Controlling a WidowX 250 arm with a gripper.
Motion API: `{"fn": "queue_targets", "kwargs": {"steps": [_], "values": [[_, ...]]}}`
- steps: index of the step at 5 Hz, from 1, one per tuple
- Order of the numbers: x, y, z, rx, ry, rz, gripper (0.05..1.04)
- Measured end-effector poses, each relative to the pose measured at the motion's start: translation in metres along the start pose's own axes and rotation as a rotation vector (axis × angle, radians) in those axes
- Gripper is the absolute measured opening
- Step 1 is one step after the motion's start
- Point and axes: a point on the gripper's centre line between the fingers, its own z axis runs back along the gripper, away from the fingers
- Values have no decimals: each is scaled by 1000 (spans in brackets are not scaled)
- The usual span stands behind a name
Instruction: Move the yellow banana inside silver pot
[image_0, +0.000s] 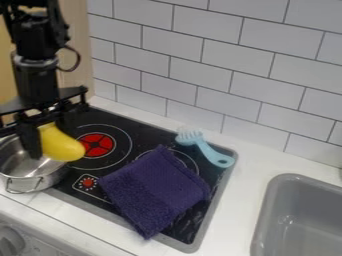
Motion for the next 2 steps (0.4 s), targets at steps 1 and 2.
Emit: {"fn": "queue_targets", "kwargs": {"steps": [1,2], "values": [[17,9,2,14,-27,6,523],[24,15,-10,37,-9,9,523]]}}
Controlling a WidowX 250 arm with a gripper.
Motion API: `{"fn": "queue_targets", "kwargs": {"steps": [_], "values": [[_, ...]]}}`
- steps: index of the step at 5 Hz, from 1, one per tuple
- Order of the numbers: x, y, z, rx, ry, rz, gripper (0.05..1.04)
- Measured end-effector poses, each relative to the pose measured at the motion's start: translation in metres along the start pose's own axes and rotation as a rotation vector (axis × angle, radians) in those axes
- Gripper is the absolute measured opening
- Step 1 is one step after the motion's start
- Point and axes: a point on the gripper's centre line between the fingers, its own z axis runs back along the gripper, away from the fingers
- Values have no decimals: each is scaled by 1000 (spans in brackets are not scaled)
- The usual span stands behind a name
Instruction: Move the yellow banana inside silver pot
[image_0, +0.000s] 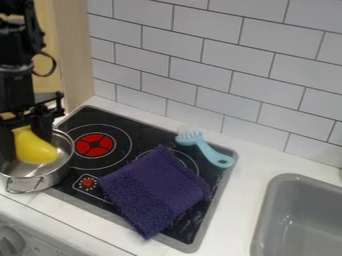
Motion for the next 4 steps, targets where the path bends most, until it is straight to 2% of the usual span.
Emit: {"fn": "queue_targets", "kwargs": {"steps": [1,2,3,4], "values": [[12,1,-1,-11,9,9,523],[14,0,-9,-1,15,-3,523],[16,-2,-9,-17,5,-4,606],[15,-3,-9,-19,7,5,918]]}}
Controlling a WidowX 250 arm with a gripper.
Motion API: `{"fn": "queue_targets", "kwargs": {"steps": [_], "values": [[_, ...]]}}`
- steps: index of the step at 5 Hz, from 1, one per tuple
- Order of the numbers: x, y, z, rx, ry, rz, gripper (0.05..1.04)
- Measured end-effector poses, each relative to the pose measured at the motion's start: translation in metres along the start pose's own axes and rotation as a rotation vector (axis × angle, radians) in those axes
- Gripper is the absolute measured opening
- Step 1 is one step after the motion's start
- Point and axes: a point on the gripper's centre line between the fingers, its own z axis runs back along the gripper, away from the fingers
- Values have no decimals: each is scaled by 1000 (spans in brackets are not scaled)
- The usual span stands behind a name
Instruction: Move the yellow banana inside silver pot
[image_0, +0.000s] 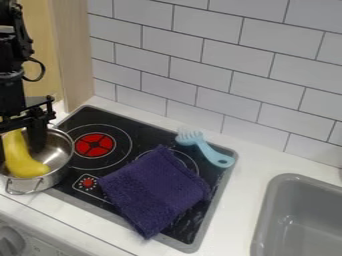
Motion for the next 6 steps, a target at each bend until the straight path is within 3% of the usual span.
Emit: {"fn": "queue_targets", "kwargs": {"steps": [1,3,4,5,6], "values": [[-3,-2,-1,1,5,7,1017],[-6,-3,0,19,0,-7,998],[-9,-10,17,-8,-59,-61,998],[-13,-13,31,-38,-75,-171,998],[-19,-42,51,-26,-129,-435,998]]}}
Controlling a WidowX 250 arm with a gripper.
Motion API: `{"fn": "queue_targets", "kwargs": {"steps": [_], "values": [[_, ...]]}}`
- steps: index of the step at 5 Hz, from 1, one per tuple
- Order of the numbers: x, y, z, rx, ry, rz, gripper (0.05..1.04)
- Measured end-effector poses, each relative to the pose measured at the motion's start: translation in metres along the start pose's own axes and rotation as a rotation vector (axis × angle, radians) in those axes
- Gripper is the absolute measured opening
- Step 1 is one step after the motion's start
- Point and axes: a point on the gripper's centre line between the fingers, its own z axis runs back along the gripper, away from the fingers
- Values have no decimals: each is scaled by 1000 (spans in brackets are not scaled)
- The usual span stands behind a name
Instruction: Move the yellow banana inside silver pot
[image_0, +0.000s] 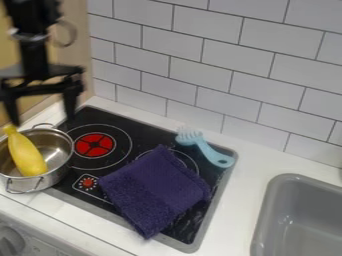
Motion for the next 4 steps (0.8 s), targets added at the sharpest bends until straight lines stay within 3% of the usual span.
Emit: {"fn": "queue_targets", "kwargs": {"steps": [1,2,3,4], "values": [[4,-30,-4,2,12,-238,998],[-15,-62,-1,-44,26,-486,998],[-38,-97,7,-43,4,-727,998],[-61,-132,21,-18,-55,-808,998]]}}
